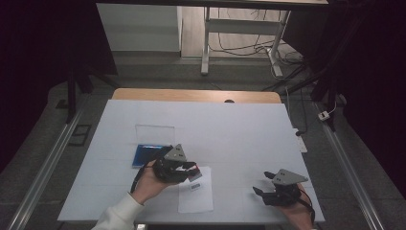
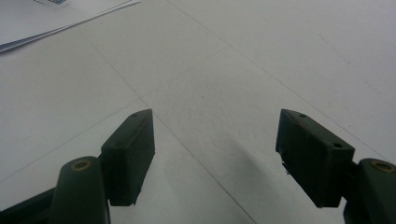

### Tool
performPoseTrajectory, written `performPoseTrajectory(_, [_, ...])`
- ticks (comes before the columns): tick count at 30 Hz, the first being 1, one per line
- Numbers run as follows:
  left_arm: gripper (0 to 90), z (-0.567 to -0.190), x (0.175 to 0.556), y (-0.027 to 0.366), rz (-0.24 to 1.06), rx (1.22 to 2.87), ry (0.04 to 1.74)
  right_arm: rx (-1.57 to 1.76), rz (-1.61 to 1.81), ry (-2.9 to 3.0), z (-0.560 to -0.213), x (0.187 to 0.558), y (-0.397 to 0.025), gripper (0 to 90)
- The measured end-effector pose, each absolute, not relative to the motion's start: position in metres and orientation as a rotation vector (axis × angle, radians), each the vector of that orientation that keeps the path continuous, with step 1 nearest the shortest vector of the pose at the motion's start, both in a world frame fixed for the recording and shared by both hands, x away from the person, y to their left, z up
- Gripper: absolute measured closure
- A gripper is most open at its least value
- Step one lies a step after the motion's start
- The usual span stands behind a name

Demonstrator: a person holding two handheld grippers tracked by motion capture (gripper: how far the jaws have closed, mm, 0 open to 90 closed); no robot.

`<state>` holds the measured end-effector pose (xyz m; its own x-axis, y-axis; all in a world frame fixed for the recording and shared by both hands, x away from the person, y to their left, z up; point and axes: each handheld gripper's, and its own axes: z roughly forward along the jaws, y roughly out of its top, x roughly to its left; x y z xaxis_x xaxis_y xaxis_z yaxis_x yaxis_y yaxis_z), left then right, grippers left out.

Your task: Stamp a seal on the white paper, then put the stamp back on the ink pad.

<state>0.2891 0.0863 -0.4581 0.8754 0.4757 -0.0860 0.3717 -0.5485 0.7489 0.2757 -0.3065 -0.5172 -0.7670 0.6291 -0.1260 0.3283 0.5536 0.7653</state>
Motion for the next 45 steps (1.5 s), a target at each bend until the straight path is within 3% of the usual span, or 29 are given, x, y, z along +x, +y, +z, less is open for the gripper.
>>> performPoseTrajectory(19, [69.7, -0.436, 0.289, 0.114, 0.225, 2.118, 0.648, 0.782, 1.066, 2.404, -0.517, 0.276, -0.307, 27.8])
performPoseTrajectory(45, [69.7, -0.451, 0.314, 0.16, 0.386, 2.117, 0.885, 0.781, 1.066, 2.406, -0.517, 0.276, -0.307, 27.8])
